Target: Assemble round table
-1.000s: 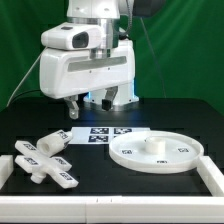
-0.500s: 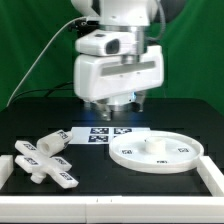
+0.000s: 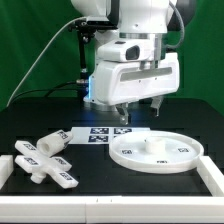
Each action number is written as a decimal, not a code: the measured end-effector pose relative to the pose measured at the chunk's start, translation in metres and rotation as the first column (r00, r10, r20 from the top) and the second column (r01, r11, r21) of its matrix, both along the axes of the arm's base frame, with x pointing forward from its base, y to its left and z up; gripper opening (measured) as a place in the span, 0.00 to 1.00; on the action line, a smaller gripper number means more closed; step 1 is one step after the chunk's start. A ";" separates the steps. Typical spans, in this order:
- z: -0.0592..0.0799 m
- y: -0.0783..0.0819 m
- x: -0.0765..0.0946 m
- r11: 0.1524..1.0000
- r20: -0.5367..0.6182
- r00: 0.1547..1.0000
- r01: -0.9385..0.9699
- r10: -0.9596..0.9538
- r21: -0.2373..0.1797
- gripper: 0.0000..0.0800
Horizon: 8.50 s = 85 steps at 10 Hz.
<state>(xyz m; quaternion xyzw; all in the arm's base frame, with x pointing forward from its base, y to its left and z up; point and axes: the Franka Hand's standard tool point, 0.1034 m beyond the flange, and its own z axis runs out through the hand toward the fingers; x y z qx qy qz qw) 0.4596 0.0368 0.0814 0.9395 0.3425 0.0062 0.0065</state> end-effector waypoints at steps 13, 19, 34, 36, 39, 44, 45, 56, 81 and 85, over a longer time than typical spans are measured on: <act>-0.072 0.038 -0.025 0.999 0.051 0.999 0.008 -0.010 0.044 0.56; -0.055 0.003 0.016 0.996 0.044 0.995 -0.088 0.087 0.018 0.51; -0.070 -0.006 0.106 0.985 -0.003 0.985 -0.174 0.174 0.019 0.51; -0.071 0.002 0.106 0.987 -0.012 0.987 -0.157 0.157 0.024 0.51; -0.071 0.002 0.106 0.989 -0.012 0.989 -0.148 0.148 0.021 0.51; -0.033 -0.010 0.098 0.996 -0.022 0.995 -0.094 0.094 0.006 0.81; -0.021 -0.018 0.090 0.998 -0.021 0.997 -0.069 0.069 0.002 0.81; -0.003 -0.084 0.046 0.902 -0.008 0.902 0.432 -0.432 -0.011 0.81; -0.051 -0.192 -0.014 0.530 -0.647 0.212 0.774 -0.733 -0.347 0.81; -0.056 -0.193 -0.024 0.532 -0.695 0.129 0.745 -0.708 -0.404 0.81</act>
Offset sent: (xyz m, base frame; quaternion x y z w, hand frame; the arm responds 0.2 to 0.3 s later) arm -0.0094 0.0211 -0.0320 -0.0202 0.0279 0.0255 0.9991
